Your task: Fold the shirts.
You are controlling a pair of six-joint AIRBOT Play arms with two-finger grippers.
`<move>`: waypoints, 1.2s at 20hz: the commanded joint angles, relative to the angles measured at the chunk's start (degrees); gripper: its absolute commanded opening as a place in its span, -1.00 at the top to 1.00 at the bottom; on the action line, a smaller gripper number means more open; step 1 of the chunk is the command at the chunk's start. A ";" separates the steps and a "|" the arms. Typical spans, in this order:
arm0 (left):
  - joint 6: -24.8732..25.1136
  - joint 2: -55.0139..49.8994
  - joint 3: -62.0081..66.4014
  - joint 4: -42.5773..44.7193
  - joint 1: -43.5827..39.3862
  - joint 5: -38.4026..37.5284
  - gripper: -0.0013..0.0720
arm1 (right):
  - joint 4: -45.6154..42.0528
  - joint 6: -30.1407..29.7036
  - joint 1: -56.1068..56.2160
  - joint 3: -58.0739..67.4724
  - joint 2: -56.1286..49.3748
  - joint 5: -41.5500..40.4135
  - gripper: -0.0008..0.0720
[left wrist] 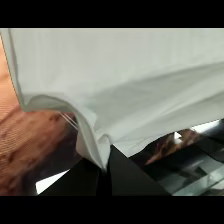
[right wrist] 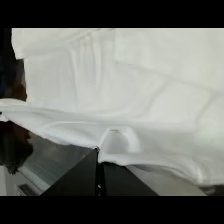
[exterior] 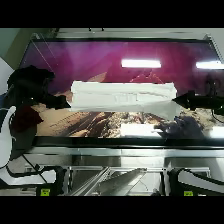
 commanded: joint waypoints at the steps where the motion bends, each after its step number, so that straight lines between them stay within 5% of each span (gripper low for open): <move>1: -1.07 -7.89 9.25 0.68 -2.29 -1.57 0.93 | 3.80 -4.72 3.82 5.31 -8.09 -5.62 0.93; 9: -2.40 -24.79 28.02 0.68 -5.07 -7.56 0.93 | 4.44 -16.11 7.56 8.59 -18.29 -22.40 0.93; 17: -4.09 -30.60 33.05 0.87 -4.96 -3.89 0.93 | 3.93 -24.72 7.56 8.94 -19.56 -23.56 0.91; 19: -4.09 -29.07 33.09 1.22 -4.57 -5.14 0.85 | 1.99 -25.20 7.54 9.88 -19.52 -23.21 0.44; 20: -4.11 -28.17 33.16 1.20 -4.00 -5.27 -0.21 | -2.40 -23.45 7.41 11.45 -19.47 -22.67 0.27; 21: -5.05 -27.34 33.16 1.11 -3.37 -5.66 -0.92 | -8.52 -19.04 7.17 13.81 -19.50 -21.79 -0.27; 22: -5.40 -26.53 33.16 0.74 -2.89 -5.31 -0.93 | -14.64 -14.12 6.80 16.13 -19.50 -20.74 -0.76; 24: -5.40 -24.83 33.16 0.61 -1.79 -4.87 -0.93 | -22.77 -6.69 6.32 19.10 -19.56 -17.59 -0.80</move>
